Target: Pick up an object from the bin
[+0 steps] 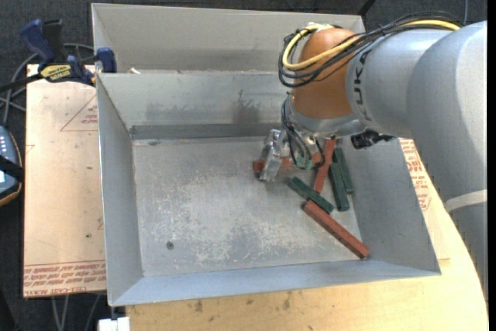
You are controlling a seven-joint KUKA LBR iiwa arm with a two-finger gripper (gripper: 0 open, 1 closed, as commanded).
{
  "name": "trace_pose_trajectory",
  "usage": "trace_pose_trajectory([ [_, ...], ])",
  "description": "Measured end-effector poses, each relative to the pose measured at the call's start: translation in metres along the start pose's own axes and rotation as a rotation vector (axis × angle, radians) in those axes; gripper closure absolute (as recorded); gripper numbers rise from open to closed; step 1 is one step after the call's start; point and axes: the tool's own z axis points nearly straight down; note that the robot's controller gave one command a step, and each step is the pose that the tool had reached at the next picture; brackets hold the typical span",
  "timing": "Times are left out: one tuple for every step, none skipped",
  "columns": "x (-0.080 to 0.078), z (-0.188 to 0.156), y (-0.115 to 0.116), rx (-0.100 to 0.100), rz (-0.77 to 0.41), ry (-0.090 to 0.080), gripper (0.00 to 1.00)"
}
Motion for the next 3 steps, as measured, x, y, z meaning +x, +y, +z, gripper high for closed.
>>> trace_pose_trajectory([
  [0.002,0.002,-0.026,-0.002,-0.017,0.001,1.00],
  [0.018,0.002,-0.049,-0.002,-0.332,0.001,1.00],
  [0.016,-0.145,-0.059,-0.001,-0.364,-0.008,1.00],
])
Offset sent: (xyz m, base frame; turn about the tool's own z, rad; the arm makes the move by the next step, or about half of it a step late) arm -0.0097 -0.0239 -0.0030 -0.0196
